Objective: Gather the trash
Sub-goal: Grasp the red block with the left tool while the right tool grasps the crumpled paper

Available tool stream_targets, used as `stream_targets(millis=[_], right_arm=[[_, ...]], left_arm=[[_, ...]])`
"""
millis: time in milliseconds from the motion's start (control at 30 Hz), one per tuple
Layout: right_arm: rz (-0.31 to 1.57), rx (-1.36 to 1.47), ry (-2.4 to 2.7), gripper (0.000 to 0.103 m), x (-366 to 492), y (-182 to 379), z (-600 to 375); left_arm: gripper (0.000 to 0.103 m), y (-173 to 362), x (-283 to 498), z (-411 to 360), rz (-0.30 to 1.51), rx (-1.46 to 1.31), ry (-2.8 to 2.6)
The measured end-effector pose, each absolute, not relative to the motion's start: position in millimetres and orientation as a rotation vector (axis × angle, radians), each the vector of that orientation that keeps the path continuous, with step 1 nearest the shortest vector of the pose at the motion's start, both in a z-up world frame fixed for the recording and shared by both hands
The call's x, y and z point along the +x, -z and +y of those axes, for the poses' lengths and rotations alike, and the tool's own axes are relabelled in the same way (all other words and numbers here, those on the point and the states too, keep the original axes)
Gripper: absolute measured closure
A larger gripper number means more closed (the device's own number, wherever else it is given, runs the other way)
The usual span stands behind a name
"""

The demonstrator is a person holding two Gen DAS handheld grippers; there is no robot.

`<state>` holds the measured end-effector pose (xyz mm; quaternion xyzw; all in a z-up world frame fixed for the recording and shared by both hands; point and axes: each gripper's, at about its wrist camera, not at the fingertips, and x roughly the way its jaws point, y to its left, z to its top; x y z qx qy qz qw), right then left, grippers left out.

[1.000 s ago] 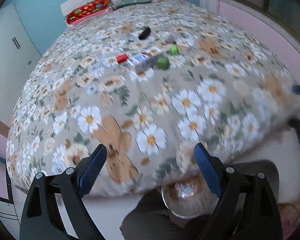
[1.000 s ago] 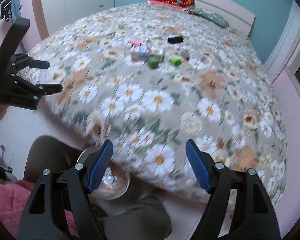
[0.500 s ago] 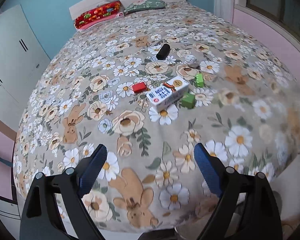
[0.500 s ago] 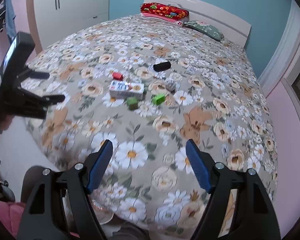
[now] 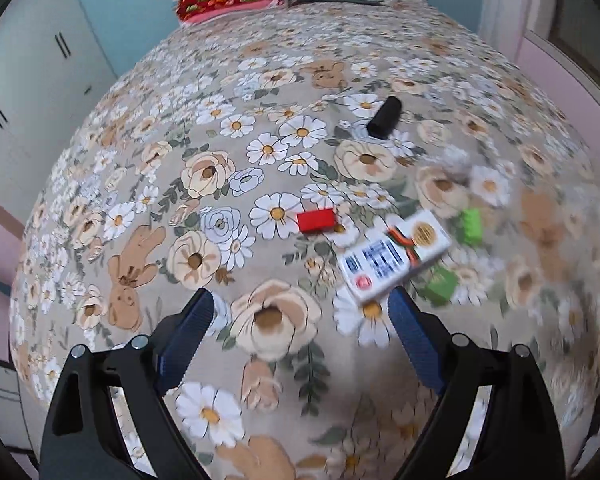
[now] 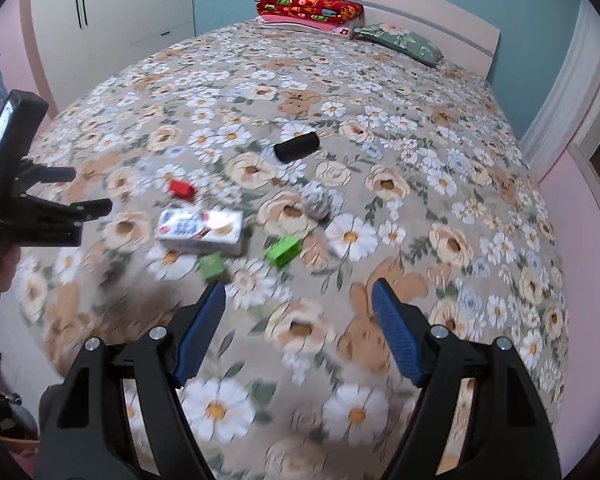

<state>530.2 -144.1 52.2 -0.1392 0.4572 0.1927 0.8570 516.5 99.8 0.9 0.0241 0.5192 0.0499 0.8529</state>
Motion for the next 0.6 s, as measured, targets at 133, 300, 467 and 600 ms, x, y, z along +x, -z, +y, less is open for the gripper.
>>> stream_targets(millis=[133,300,467,600], right_arm=[[0.992,-0.273,-0.399,0.028,577,-30,-134],[1.011,-0.279,-0.401,0.028,619,-8,-121],[1.043,-0.308,-0.396,0.028,661,22,-107],[1.089,-0.313,-0.392,0.028,686,50,-99]], left_arm=[[0.013,18,547,103,1.114,0.019,-0.129],[0.013,39,580,105,1.145,-0.011,-0.137],[0.013,63,607,105,1.161,0.004,-0.16],[0.013,85,624,107,1.191,-0.022,-0.15]])
